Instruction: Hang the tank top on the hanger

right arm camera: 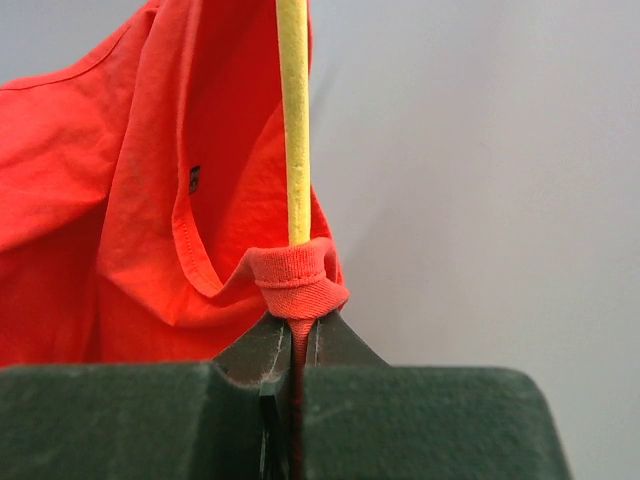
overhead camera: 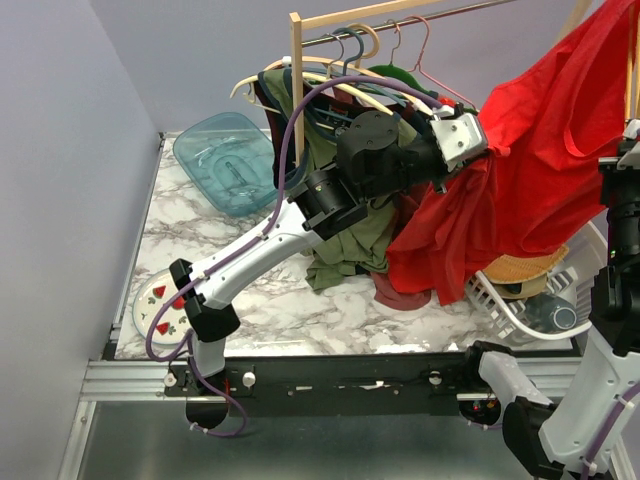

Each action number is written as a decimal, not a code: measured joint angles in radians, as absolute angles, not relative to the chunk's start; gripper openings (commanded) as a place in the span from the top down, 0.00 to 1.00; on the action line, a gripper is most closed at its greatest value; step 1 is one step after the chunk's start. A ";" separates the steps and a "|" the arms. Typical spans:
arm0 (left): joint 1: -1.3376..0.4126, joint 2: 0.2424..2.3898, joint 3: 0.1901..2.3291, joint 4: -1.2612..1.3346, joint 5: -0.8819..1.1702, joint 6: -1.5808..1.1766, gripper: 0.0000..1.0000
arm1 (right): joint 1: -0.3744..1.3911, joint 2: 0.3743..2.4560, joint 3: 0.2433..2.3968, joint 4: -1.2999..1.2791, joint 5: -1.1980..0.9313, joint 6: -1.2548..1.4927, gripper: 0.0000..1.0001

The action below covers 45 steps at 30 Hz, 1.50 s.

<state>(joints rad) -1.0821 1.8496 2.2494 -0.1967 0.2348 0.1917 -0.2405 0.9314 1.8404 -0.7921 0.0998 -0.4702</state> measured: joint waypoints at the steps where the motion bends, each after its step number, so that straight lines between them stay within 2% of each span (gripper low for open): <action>1: -1.083 1.851 2.249 -0.189 0.248 0.188 1.00 | -0.254 0.923 1.824 -0.787 0.101 -0.470 0.99; 6: -1.084 1.865 2.249 -0.155 0.297 0.168 1.00 | -0.335 0.894 1.766 -0.762 0.091 -0.455 0.99; 12: -1.083 1.871 2.230 -0.158 0.358 0.151 1.00 | -0.349 0.834 1.753 -0.823 -0.073 -0.472 0.99; 16: -1.087 1.856 2.218 -0.166 0.404 0.136 1.00 | -0.349 0.817 1.895 -0.931 -0.199 -0.506 0.99; 22: -1.126 1.713 2.122 -0.228 0.441 0.152 1.00 | -0.349 0.774 2.066 -0.994 -0.403 -0.517 0.99; 31: -1.173 1.244 1.819 -0.281 0.418 0.198 1.00 | -0.349 0.775 2.054 -1.104 -0.715 -0.499 0.99; 37: -1.172 0.991 1.542 -0.285 0.242 0.225 1.00 | -0.349 0.839 1.967 -1.137 -0.956 -0.457 0.99; 40: -1.161 0.954 1.394 -0.277 0.143 0.232 1.00 | -0.349 0.904 1.926 -1.153 -1.065 -0.438 0.99; 45: -1.063 0.944 1.103 -0.224 0.023 0.204 1.00 | -0.290 1.016 1.880 -1.158 -1.098 -0.429 0.99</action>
<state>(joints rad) -1.0634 0.9443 1.1030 -0.2241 0.0235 0.2035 -0.2905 1.0157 1.8801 -1.1584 -1.0981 -0.4286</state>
